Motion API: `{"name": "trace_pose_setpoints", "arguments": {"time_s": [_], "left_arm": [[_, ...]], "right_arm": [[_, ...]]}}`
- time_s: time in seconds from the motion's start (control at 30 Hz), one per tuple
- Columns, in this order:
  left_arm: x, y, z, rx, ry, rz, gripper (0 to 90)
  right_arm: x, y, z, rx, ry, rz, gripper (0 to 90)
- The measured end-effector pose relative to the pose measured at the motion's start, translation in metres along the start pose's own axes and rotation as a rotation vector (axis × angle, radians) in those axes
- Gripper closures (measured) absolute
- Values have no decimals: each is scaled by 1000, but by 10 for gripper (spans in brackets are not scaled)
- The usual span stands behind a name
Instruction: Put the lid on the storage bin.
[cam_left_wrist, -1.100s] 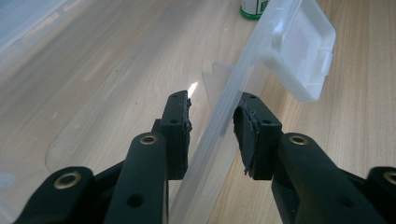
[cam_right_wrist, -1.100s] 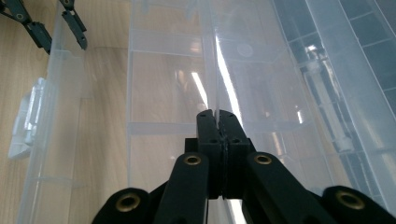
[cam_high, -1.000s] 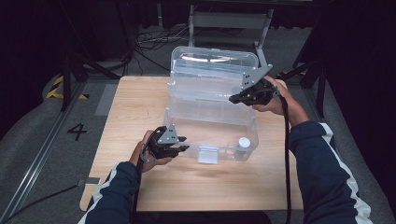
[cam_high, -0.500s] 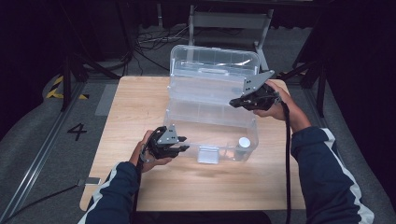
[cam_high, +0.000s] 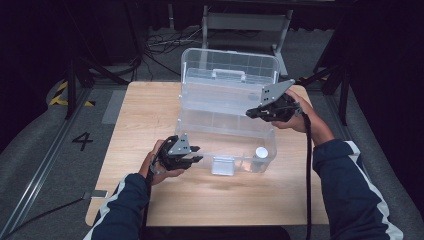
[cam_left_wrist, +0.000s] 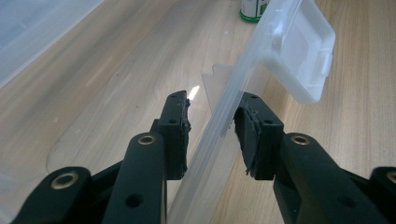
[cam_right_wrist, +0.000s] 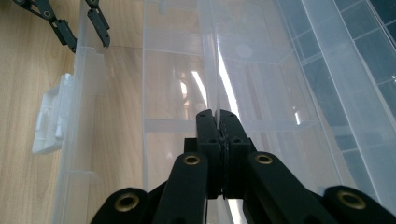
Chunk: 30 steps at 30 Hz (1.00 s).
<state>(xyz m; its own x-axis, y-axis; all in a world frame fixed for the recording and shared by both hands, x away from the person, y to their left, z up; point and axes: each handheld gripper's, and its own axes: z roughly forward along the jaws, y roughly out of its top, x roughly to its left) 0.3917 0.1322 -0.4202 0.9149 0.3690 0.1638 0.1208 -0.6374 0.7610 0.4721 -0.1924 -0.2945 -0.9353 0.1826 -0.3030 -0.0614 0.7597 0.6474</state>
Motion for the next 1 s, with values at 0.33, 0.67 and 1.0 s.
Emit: {"name": "trace_pose_setpoints", "arguments": {"time_s": [0.33, 0.67, 1.0], "left_arm": [[0, -1, 0, -3, 2, 7, 651], [0, -1, 0, -4, -1, 11, 651], [0, -1, 0, -3, 1, 15, 650]], "right_arm": [[4, -1, 0, -4, 6, -5, 892], [11, -3, -1, -14, -7, -7, 886], [18, -5, -2, -18, -2, -15, 885]]}}
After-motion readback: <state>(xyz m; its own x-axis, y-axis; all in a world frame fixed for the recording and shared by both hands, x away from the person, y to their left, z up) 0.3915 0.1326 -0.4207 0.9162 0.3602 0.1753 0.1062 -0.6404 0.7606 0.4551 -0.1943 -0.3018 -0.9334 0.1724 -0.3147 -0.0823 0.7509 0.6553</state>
